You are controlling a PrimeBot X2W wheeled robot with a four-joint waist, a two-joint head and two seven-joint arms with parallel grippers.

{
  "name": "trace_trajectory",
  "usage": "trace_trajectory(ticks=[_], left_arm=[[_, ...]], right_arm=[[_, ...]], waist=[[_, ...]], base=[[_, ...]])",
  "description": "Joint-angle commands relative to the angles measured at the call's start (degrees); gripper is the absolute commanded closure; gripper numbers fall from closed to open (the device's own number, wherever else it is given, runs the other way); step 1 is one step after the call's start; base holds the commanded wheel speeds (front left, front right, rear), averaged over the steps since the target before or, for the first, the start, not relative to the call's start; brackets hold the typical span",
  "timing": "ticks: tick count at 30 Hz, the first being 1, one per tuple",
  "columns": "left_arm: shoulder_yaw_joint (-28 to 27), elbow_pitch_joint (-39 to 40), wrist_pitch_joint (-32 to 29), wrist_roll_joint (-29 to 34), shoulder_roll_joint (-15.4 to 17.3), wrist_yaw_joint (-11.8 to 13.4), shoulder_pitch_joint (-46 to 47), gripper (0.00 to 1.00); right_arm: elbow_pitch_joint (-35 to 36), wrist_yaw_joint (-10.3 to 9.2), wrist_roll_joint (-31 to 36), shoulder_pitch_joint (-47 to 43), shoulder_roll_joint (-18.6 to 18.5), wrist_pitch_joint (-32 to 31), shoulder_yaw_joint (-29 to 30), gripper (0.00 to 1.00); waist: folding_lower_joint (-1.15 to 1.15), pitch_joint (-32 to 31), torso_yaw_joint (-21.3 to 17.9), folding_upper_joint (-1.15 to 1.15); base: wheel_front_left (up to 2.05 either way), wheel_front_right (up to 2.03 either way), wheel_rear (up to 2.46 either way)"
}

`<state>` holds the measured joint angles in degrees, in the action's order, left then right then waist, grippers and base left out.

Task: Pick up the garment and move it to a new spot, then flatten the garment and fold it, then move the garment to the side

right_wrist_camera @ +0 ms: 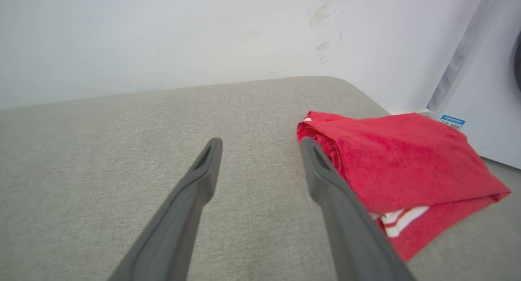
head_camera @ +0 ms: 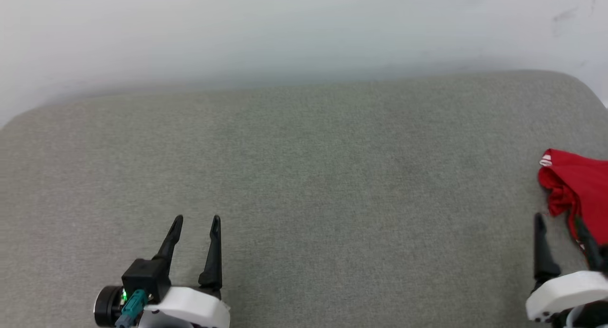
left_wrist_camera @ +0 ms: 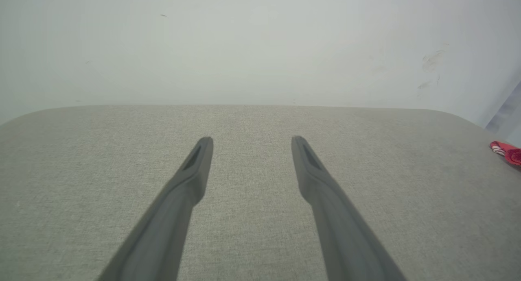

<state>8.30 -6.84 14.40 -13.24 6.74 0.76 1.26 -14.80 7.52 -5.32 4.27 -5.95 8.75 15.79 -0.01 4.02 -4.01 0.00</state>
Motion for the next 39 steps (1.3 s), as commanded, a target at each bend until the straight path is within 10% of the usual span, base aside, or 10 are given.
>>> trace_trajectory(ticks=[1, 15, 37, 38, 39], left_arm=[[-0.55, -0.75, 0.40, -0.27, 0.05, 0.34, -1.36, 0.00], [-2.72, -3.60, 0.84, -0.37, 1.35, 0.72, -4.55, 0.00], [-2.19, -4.64, 0.90, 0.60, 0.85, 0.16, -3.50, 0.00], [-2.08, -4.59, 0.50, 0.39, 0.98, 0.22, -4.15, 1.00], [-2.07, -4.92, 0.38, 0.30, 0.95, 0.21, -4.25, 1.00]], right_arm=[[3.68, -0.07, 0.10, -2.74, 1.01, -1.31, -1.55, 0.00], [27.11, -0.06, -3.06, -15.85, 3.12, -10.34, -10.65, 0.00], [30.33, -0.06, -3.65, -17.37, 3.14, -11.88, -11.41, 0.00], [30.30, -0.01, -3.33, -17.41, 2.99, -11.88, -11.37, 1.00], [29.90, -0.01, -3.37, -17.45, 2.99, -11.83, -11.43, 1.00]], waist=[[0.01, -1.49, 1.21, 0.00], [0.01, -5.29, 2.61, 0.00], [0.01, -5.09, 2.85, 0.00], [0.02, -5.09, 2.84, 0.00], [0.02, -5.08, 2.86, 0.00]], base=[[0.00, 0.00, 0.00], [0.00, 0.00, 0.00], [0.00, 0.00, 0.00], [0.00, 0.00, 0.00], [0.00, 0.00, 0.00]])
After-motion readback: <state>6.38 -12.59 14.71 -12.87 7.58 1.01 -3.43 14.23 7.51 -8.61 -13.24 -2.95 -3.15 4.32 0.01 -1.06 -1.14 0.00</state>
